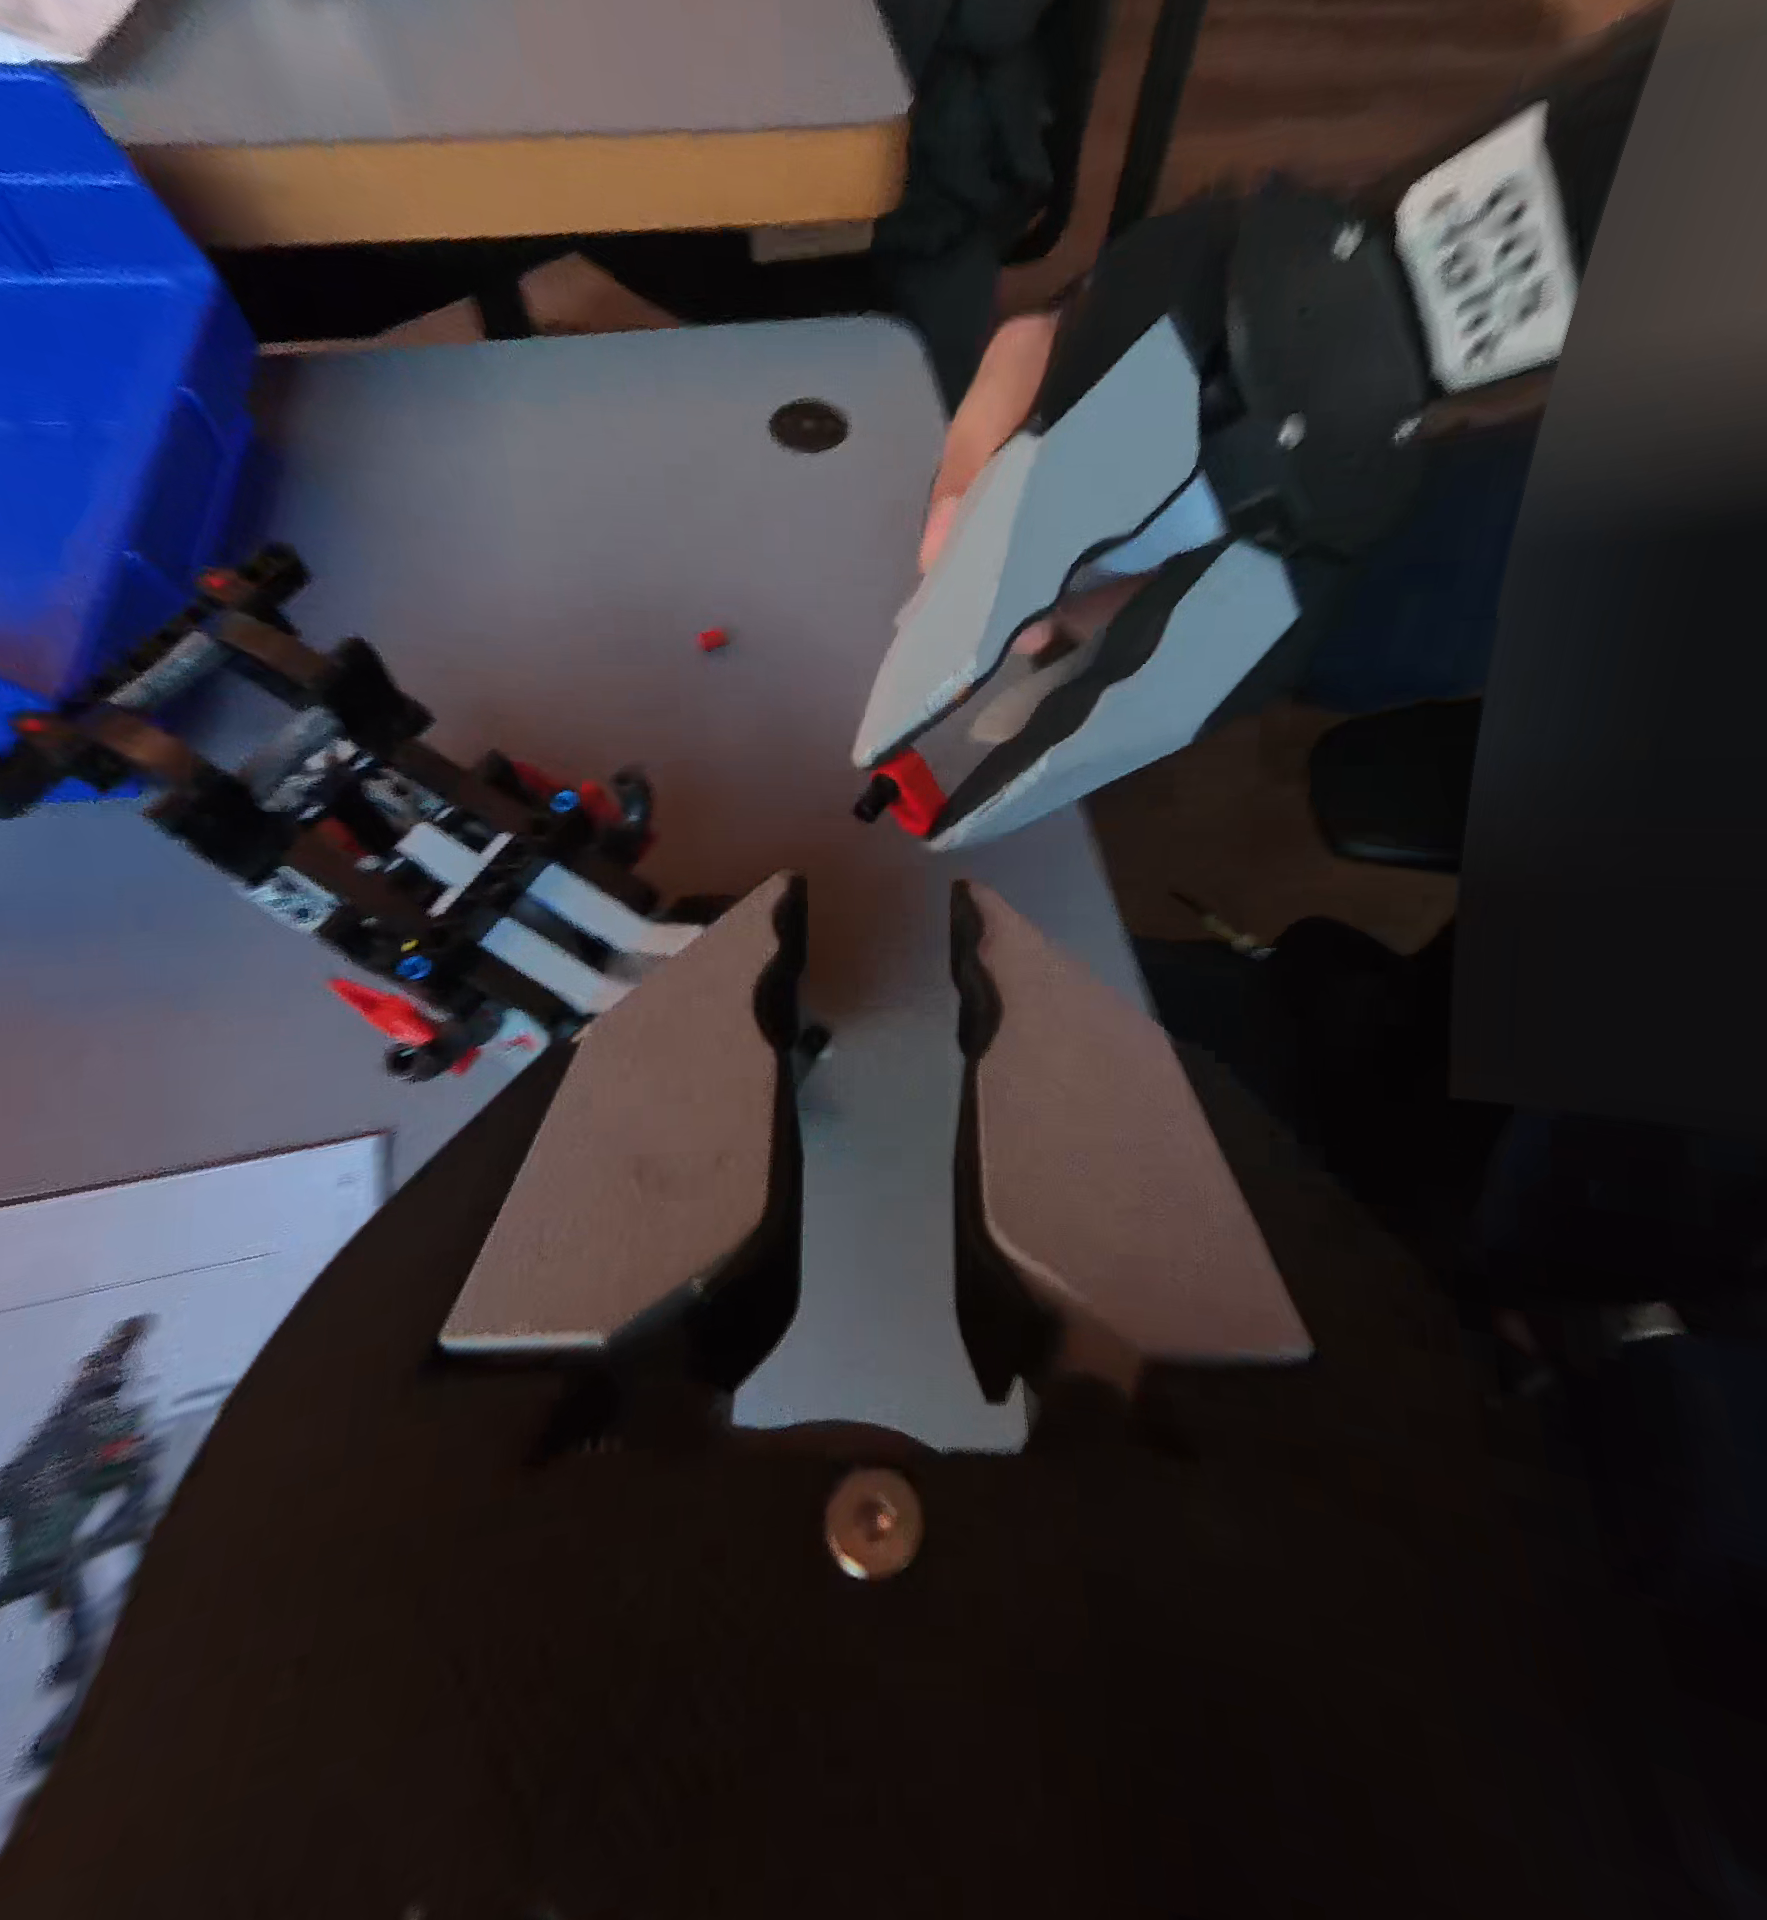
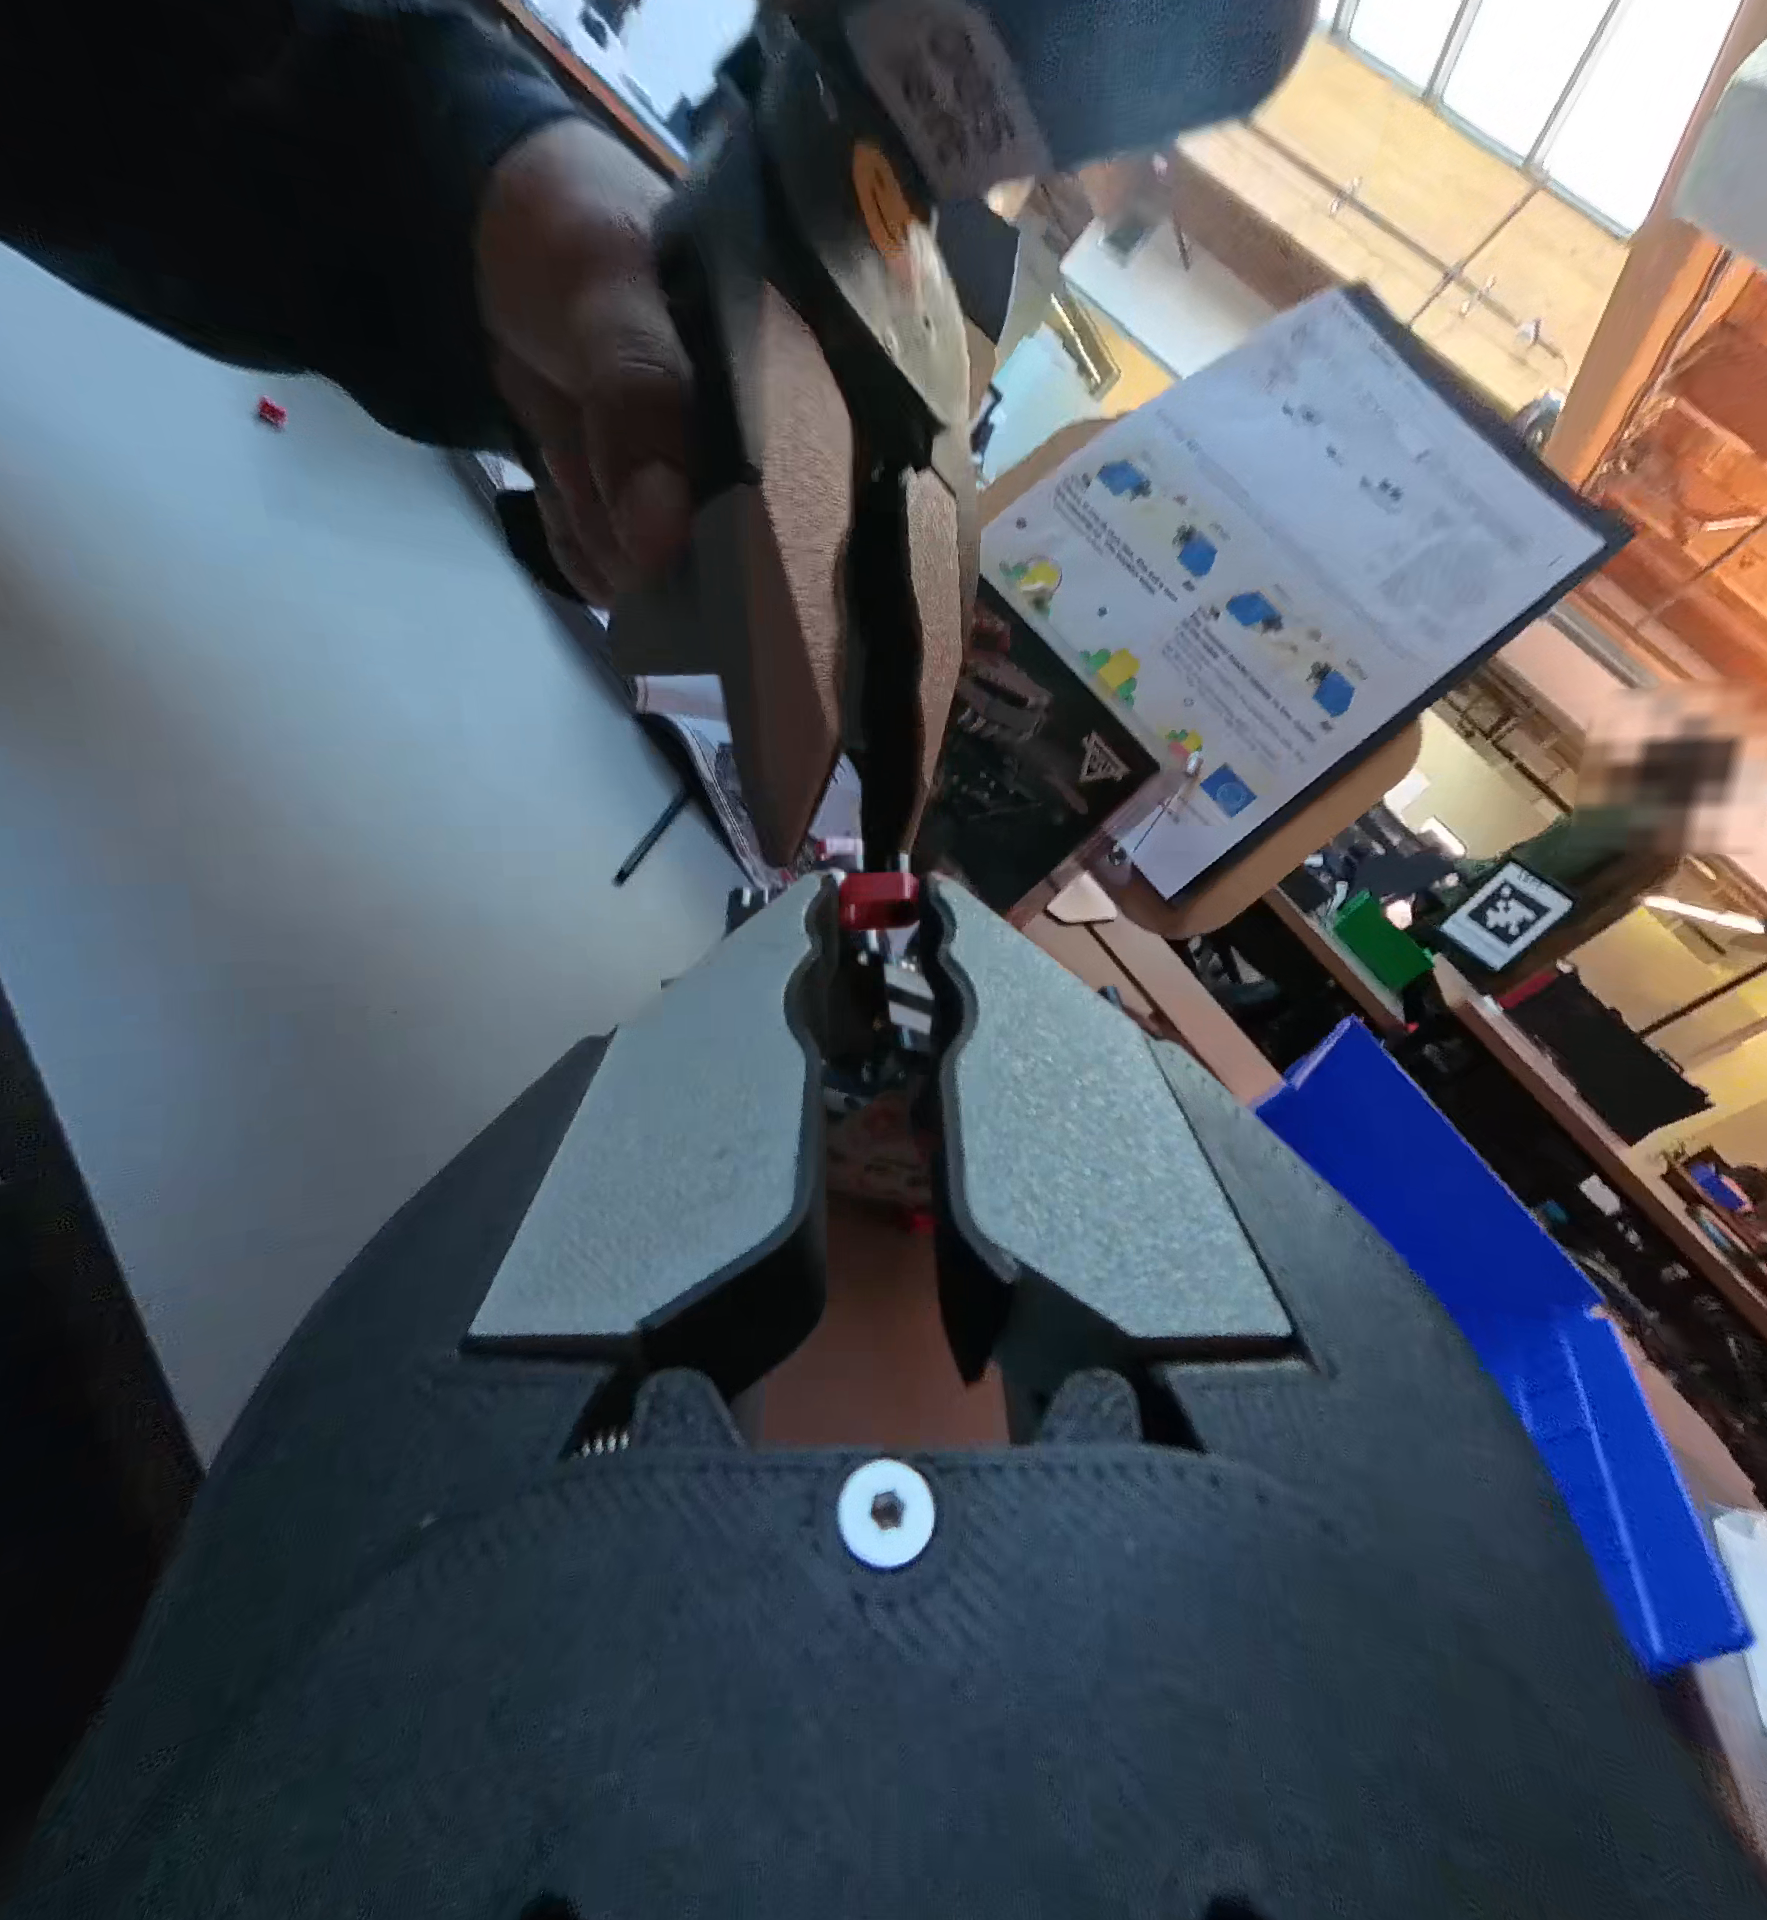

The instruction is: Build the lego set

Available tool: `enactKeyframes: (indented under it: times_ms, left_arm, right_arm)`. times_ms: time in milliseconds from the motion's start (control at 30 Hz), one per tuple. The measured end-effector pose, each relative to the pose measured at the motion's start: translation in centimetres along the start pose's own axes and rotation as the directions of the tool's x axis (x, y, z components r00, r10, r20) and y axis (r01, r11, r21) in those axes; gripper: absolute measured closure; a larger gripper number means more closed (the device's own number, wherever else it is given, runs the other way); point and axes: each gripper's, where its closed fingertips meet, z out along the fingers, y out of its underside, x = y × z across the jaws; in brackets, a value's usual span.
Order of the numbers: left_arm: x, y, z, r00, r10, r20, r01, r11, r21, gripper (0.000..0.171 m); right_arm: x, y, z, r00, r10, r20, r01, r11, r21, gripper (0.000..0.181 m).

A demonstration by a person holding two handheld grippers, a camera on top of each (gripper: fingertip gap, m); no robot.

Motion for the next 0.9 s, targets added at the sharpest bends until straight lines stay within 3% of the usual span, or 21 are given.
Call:
enactKeyframes:
  times_ms: [100, 167, 233, 333, 433, 500, 533, 633, 767, 833, 900]
  left_arm:
    - [1.4, -2.0, -0.7, 0.978, -0.136, -0.159, 0.155, 0.982, 0.11, 0.149]
    - [2.3, -2.8, -1.0, 0.942, -0.208, -0.263, 0.246, 0.961, 0.123, 0.151]
    - [3.2, -3.1, -0.9, 0.919, -0.23, -0.32, 0.279, 0.954, 0.115, 0.164]
    - [3.7, -3.2, -0.9, 0.906, -0.251, -0.341, 0.303, 0.947, 0.108, 0.167]
    - [3.8, -3.1, -0.8, 0.919, -0.22, -0.328, 0.274, 0.953, 0.129, 0.167]
    - [3.9, -2.9, -0.8, 0.936, -0.169, -0.309, 0.224, 0.963, 0.152, 0.167]
    - [3.7, -2.6, -0.6, 0.95, -0.139, -0.279, 0.187, 0.97, 0.153, 0.168]
    - [3.7, -2.1, 0.1, 0.97, -0.083, -0.227, 0.116, 0.984, 0.135, 0.168]
    - [4.8, -4.2, -0.9, 0.977, 0.091, -0.193, -0.031, 0.956, 0.291, 0.167]
    - [4.6, -4.2, -0.9, 0.98, 0.116, -0.161, -0.062, 0.95, 0.306, 0.167]
    - [4.4, -4.2, -1.0, 0.983, 0.123, -0.138, -0.072, 0.943, 0.324, 0.167]
  right_arm:
    - [-0.2, -1.6, -0.6, 0.999, -0.037, 0.009, 0.037, 0.999, 0.038, 0.17]
    - [-0.4, -2.4, -0.8, 0.997, -0.075, 0.007, 0.074, 0.996, 0.048, 0.17]
    - [-0.5, -3.0, -1.0, 0.994, -0.113, -0.002, 0.113, 0.992, 0.05, 0.17]
    - [-0.5, -3.4, -1.3, 0.991, -0.132, -0.019, 0.133, 0.99, 0.042, 0.17]
    - [-0.7, -3.1, -1.8, 1.0, -0.001, -0.004, 0.001, 1.0, 0.019, 0.171]
    - [-0.6, -3.2, -2.6, 0.971, 0.23, 0.06, -0.233, 0.971, 0.052, 0.181]
    - [-0.2, -3.1, -3.0, 0.917, 0.387, 0.092, -0.394, 0.917, 0.068, 0.181]
    - [0.1, -3.2, -3.4, 0.632, 0.728, 0.265, -0.764, 0.643, 0.057, 0.161]
    - [-0.4, -2.8, -3.6, 0.309, 0.855, 0.415, -0.937, 0.348, -0.019, 0.171]
    - [-0.3, -3.2, -3.7, 0.239, 0.852, 0.465, -0.961, 0.276, -0.011, 0.176]
    - [-0.6, -3.1, -3.4, 0.239, 0.857, 0.457, -0.959, 0.282, -0.027, 0.175]
